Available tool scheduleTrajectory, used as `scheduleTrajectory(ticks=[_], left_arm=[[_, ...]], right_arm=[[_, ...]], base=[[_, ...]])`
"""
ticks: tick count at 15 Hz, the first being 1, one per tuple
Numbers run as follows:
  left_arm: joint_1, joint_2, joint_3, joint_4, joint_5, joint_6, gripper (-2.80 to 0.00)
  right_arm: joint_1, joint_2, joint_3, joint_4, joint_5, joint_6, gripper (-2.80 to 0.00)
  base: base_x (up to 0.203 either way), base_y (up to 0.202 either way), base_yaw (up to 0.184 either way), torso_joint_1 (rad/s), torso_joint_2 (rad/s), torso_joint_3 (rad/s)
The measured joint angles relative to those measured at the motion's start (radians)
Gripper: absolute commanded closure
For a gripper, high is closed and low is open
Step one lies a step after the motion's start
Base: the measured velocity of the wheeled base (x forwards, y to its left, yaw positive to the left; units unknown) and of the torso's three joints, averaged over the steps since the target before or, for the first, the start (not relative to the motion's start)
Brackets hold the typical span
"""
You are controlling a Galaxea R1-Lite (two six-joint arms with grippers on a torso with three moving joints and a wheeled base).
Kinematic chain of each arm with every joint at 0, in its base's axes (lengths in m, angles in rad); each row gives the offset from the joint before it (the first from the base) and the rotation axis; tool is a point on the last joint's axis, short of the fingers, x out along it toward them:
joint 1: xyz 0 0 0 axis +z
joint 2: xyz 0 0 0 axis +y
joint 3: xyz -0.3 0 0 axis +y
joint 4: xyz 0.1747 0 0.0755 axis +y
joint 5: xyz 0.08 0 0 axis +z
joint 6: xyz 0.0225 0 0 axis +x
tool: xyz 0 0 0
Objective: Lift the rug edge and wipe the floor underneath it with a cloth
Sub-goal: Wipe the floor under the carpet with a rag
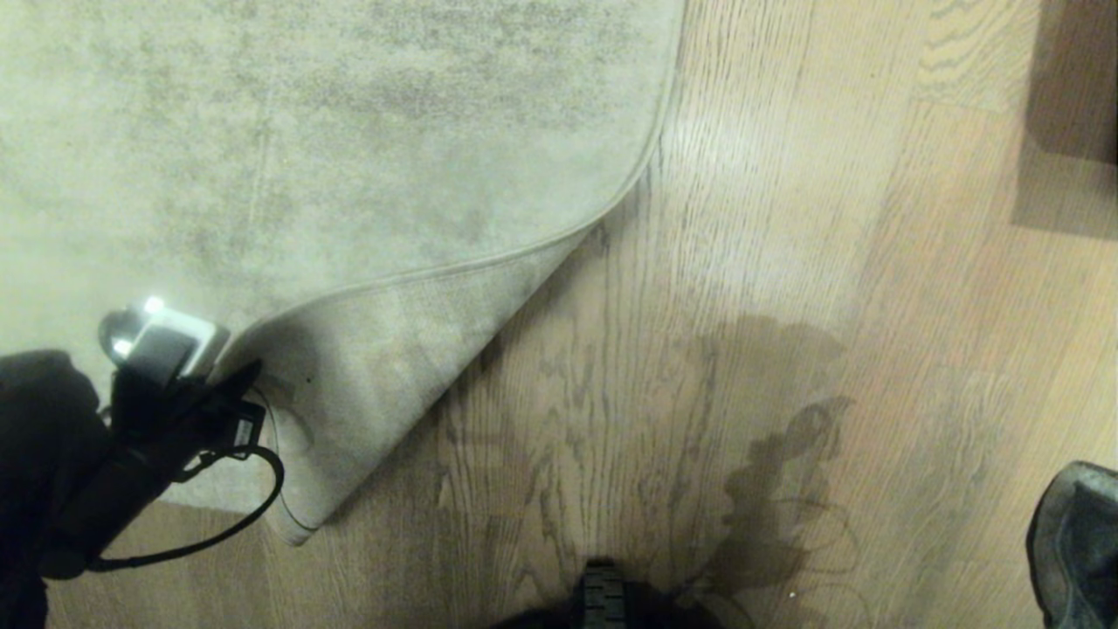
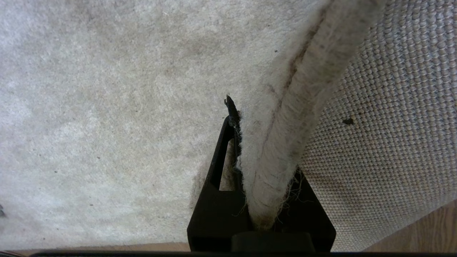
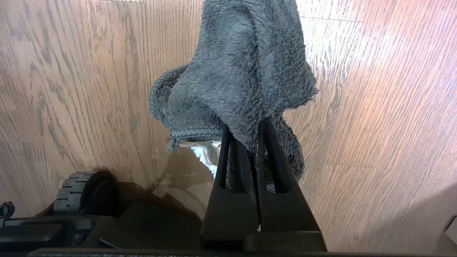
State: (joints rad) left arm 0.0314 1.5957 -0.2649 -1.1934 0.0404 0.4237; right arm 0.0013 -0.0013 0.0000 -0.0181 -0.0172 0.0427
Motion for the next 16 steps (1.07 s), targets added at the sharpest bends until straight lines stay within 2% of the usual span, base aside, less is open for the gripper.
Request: scheduleTrajectory(ticks=[3,10,16], left_arm=[[0.007,0.032,-0.029,-0.035,-0.012,0.003,0.0],[0.052,0.177,-0.04,-0.309,-0.063,0.008,0.0],[0.065,0.217,-0.024,-0.33,-0.058,0.011,0.0]], right_arm=[[0.0,0.0,0.0,0.0,0.0,0.0,0.0],[0.0,0.0,0.0,0.0,0.0,0.0,0.0],[0.0,0.0,0.0,0.003,0.01,-0.087,0.0]], base=[[0.0,0.0,0.0,0.0,0.0,0.0],[0.0,0.0,0.0,0.0,0.0,0.0],[0.0,0.0,0.0,0.0,0.0,0.0]])
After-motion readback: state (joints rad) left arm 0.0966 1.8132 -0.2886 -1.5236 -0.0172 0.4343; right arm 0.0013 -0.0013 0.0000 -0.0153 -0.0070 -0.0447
